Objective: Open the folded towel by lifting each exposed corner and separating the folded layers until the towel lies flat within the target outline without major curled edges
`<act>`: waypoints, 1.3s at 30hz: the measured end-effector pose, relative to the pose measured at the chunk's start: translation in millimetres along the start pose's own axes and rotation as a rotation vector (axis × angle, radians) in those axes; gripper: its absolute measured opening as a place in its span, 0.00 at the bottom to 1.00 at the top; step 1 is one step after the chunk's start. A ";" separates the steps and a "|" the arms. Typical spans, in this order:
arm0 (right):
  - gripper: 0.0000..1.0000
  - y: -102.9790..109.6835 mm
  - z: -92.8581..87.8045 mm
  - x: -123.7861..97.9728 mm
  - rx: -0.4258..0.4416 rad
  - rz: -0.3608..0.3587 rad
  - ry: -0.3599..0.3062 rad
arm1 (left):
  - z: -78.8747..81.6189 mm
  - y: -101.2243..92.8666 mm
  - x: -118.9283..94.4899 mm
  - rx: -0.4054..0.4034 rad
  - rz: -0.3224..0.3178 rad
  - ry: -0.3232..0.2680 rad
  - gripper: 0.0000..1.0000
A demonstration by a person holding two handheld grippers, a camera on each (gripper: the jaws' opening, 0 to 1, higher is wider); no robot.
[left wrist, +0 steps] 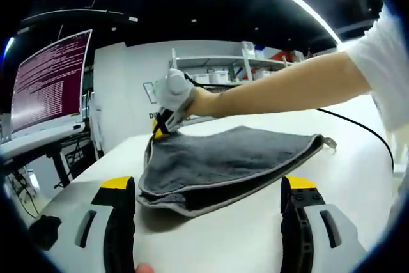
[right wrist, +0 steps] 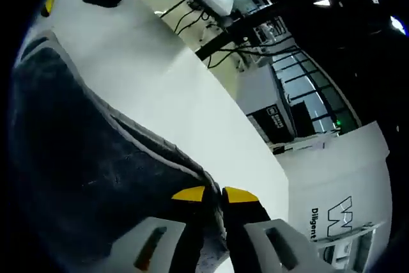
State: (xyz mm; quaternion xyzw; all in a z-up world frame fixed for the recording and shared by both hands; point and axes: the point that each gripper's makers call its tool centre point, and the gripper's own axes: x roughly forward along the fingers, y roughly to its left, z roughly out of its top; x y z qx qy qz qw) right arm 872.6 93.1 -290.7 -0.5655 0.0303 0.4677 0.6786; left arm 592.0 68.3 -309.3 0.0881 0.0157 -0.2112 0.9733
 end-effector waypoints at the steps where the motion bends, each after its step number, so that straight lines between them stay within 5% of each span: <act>1: 0.08 -0.4 1.1 -1.2 0.015 -0.004 -0.016 | 0.1 0.3 0.0 0.000 0.001 0.000 0.92; 11: 0.10 -12.1 -4.5 -25.6 0.413 -0.024 -0.164 | -0.7 0.9 1.9 -0.001 0.004 0.002 0.93; 27: 0.20 -18.6 -4.6 -49.5 0.450 -0.008 -0.263 | -1.4 3.6 2.3 -0.005 0.013 0.004 0.93; 39: 0.30 -15.4 -7.6 -133.2 0.683 -0.042 -0.509 | -0.8 3.9 3.7 -0.009 0.014 0.003 0.92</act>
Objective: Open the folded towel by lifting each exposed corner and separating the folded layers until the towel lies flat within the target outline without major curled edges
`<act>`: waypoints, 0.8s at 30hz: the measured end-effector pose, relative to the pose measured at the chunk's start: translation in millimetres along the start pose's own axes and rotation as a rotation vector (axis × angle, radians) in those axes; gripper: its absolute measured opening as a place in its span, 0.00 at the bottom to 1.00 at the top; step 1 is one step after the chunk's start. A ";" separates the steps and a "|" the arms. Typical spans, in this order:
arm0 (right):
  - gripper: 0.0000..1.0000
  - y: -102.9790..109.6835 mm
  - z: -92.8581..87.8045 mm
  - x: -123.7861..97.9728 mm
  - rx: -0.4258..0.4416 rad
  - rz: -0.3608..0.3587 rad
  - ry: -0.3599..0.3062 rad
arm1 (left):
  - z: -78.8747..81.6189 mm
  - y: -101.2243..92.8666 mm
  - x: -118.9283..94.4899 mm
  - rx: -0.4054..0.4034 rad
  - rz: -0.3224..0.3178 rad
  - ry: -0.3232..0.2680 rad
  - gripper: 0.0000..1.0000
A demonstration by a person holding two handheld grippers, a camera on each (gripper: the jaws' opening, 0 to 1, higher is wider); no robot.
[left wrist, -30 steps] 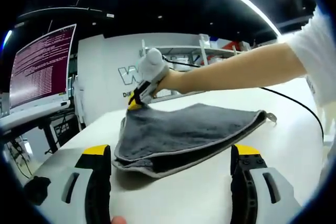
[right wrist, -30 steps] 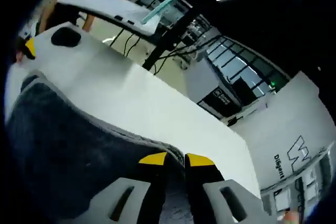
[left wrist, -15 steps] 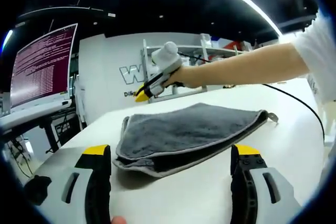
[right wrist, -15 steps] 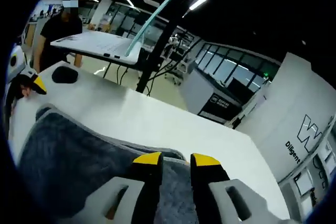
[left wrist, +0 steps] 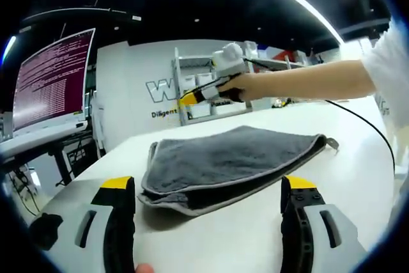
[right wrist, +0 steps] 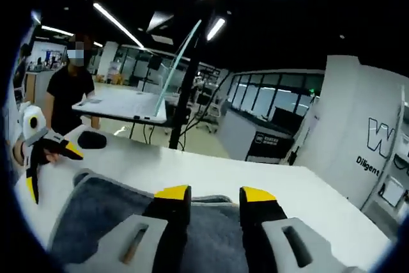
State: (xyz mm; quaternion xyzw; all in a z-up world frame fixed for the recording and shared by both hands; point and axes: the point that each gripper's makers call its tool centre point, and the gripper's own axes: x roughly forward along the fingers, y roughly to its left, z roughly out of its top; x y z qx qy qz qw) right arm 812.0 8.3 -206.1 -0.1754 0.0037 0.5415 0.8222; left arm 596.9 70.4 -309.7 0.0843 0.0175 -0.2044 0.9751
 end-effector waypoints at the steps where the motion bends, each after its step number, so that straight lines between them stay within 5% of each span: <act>1: 0.32 2.1 0.7 -6.5 0.001 0.000 -0.005 | 0.1 -0.2 0.1 -0.001 -0.001 -0.001 0.93; 18: 0.40 71.1 19.6 -198.8 0.099 0.007 -0.209 | 1.9 -0.4 -0.3 -0.023 -0.008 -0.016 0.94; 21: 0.50 87.4 12.6 -221.9 0.124 0.000 -0.196 | 1.8 -1.0 -0.4 -0.023 -0.010 -0.016 0.94; 24: 0.72 94.1 4.6 -240.3 0.156 -0.047 -0.189 | 1.3 -1.1 -0.4 -0.022 -0.011 -0.014 0.94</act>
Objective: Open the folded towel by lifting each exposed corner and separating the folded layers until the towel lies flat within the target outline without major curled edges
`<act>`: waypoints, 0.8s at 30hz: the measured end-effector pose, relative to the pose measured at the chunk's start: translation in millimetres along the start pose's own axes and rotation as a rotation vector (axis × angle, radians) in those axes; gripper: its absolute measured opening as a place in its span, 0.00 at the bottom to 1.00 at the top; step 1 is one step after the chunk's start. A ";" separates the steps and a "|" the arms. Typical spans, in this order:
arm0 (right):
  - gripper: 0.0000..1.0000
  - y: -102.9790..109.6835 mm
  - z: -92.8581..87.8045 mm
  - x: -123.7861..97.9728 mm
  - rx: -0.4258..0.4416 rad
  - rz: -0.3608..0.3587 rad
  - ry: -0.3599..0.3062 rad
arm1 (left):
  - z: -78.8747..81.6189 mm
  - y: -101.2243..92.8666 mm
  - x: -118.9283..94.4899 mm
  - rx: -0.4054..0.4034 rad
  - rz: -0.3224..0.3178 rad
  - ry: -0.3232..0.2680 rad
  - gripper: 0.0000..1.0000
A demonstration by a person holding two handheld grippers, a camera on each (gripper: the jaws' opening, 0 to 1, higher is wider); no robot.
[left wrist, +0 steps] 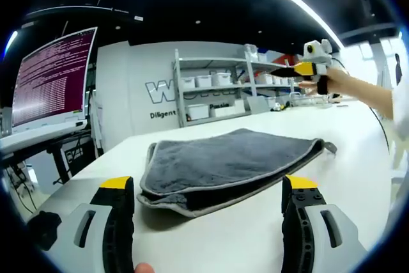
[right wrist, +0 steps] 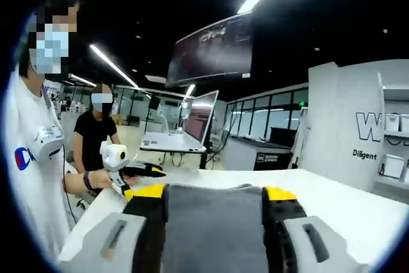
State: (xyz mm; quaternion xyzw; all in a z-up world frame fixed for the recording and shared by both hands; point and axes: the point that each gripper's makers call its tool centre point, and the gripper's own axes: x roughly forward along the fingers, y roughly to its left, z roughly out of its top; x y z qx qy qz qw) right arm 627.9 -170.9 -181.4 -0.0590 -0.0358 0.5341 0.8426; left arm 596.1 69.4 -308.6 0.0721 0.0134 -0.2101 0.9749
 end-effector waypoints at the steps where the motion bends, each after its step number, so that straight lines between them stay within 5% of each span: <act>1: 0.84 1.7 -0.2 -6.4 0.020 -0.020 -0.011 | 0.0 0.1 -0.1 0.000 0.001 0.000 0.94; 3: 1.00 2.8 1.2 -20.7 0.053 -0.073 -0.045 | -0.1 0.2 -0.1 -0.001 0.001 0.000 0.94; 8: 0.99 17.7 -8.1 -42.5 0.060 -0.084 -0.042 | -1.1 0.2 -0.1 0.001 0.002 0.005 0.94; 13: 0.99 23.9 -27.9 -59.3 0.072 -0.176 -0.014 | -2.0 0.7 -0.1 0.004 0.004 0.011 0.94; 17: 0.99 31.4 -54.6 -75.4 0.160 -0.287 -0.019 | -2.2 1.8 -0.5 0.000 0.006 0.011 0.94; 22: 0.99 35.1 -84.7 -96.5 0.138 -0.453 0.010 | -2.6 2.2 0.5 0.002 0.004 0.015 0.94; 24: 0.99 36.4 -85.4 -100.5 0.159 -0.499 -0.042 | -2.9 2.2 0.8 0.002 0.004 0.017 0.94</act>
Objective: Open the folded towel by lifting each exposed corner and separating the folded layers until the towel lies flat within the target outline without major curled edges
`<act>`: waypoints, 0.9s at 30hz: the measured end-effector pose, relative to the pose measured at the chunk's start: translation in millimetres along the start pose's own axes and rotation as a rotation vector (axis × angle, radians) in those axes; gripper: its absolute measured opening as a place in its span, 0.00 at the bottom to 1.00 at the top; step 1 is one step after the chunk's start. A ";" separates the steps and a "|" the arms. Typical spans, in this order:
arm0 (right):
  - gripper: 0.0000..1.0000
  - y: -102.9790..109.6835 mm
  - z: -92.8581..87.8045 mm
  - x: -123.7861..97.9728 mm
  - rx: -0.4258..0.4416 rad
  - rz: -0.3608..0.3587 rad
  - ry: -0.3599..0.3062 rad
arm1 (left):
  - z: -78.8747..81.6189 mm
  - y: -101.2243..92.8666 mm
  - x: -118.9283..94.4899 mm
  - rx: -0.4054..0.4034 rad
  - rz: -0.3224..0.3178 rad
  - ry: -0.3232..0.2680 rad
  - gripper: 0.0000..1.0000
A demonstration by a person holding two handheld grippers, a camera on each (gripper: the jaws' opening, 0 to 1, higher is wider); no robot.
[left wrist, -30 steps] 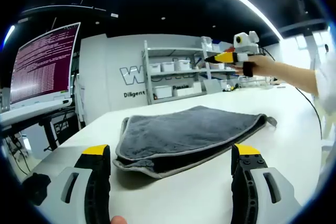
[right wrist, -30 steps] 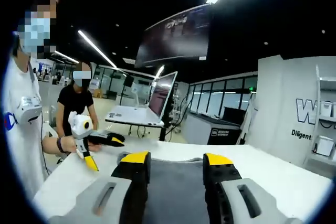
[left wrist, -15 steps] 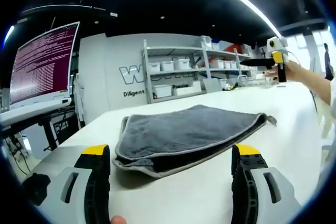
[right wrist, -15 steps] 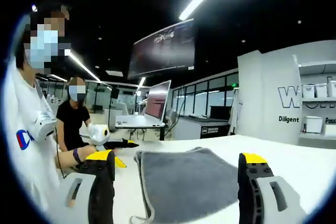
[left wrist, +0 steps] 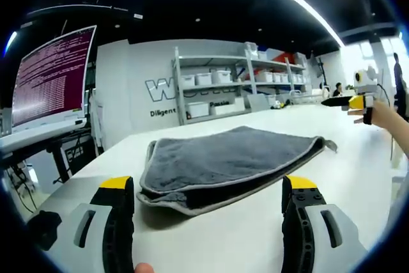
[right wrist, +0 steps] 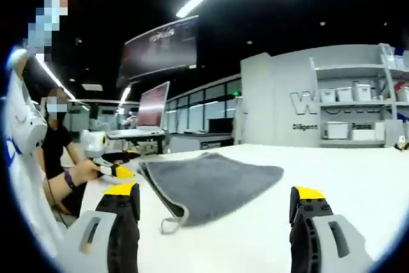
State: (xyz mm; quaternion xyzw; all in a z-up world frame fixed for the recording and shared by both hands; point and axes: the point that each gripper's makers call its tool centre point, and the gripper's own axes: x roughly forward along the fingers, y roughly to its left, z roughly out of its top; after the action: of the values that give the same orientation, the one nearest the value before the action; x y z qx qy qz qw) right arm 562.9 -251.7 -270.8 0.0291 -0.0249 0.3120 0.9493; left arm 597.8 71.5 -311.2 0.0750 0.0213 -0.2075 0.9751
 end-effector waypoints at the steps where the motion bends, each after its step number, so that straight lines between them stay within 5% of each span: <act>1: 0.99 2.2 -0.2 -0.1 0.017 0.003 -0.024 | 0.0 0.1 0.1 0.000 0.000 0.000 0.94; 3: 0.99 3.4 -2.4 -1.2 0.054 -0.006 -0.051 | -0.2 0.8 0.2 -0.001 0.003 0.002 0.94; 5: 0.99 -0.4 -13.0 -4.8 0.051 -0.044 0.023 | -0.4 1.1 0.3 -0.003 0.004 0.002 0.94; 7: 0.99 -7.2 -9.5 -6.6 -0.024 -0.085 0.008 | -0.8 1.4 0.4 -0.003 0.004 0.004 0.94; 27: 0.86 3.4 -29.8 -9.2 -0.059 -0.047 0.116 | 0.5 -0.3 -0.7 0.015 -0.004 0.002 0.94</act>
State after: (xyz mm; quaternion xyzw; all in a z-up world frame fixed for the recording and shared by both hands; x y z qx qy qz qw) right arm 554.4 -252.3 -301.0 -0.0167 0.0218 0.2899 0.9567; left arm 597.0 71.4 -310.8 0.0826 0.0206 -0.2093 0.9741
